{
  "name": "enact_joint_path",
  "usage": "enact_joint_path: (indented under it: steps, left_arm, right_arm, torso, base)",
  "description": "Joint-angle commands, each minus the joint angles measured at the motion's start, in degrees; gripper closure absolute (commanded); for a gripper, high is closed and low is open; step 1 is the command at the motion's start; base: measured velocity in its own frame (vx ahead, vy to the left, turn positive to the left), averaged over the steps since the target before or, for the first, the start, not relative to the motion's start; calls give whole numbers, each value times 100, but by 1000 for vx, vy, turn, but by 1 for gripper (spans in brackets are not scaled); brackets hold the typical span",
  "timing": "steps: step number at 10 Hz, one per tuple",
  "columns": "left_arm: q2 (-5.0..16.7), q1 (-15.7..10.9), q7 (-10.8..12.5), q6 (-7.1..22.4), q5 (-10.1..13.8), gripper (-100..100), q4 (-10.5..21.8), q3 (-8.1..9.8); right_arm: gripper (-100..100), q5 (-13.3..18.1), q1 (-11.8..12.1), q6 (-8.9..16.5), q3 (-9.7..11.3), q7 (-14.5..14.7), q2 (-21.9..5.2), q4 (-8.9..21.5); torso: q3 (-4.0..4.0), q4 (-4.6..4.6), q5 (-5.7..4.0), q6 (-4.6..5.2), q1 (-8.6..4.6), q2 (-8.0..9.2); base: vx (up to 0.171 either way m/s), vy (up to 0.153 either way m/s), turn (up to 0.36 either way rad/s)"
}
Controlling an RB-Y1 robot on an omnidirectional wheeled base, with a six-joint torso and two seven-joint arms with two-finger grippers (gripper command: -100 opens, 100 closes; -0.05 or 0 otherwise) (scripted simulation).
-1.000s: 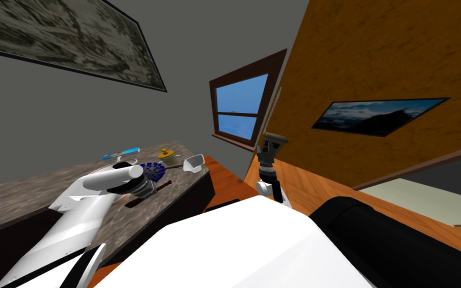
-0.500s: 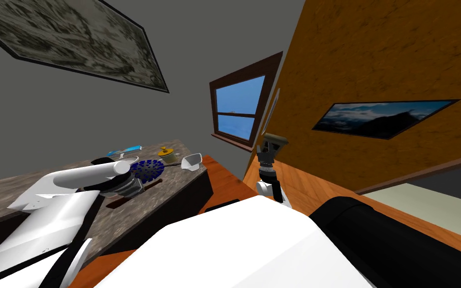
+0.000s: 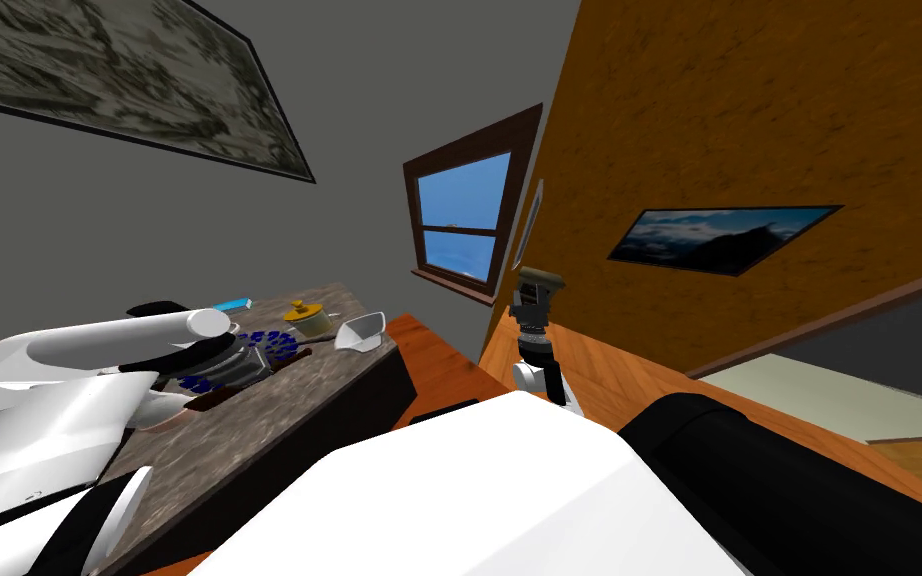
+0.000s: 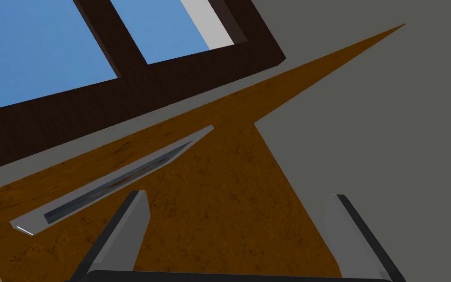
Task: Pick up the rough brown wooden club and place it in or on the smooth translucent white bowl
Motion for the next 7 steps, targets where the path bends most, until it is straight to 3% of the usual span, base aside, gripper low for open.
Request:
enact_joint_path:
  steps: [1,5,7]
  left_arm:
    - [224,-236,-3,15,194,100,130,-36]
    - [613,-602,-51,116,559,100,392,-67]
    - [869,-848,-81,373,814,100,567,-94]
  right_arm:
    - [0,0,0,0,0,0,0,0]
    - [0,0,0,0,0,0,0,0]
    - [0,0,0,0,0,0,0,0]
  torso:
    - [0,0,0,0,0,0]
    - [-7,-3,-1,5,-3,-11]
    - [-3,-3,-2,7,-3,-3]
  base:
    - [60,-162,-197]
    - [80,-124,-150]
    - [73,-117,-174]
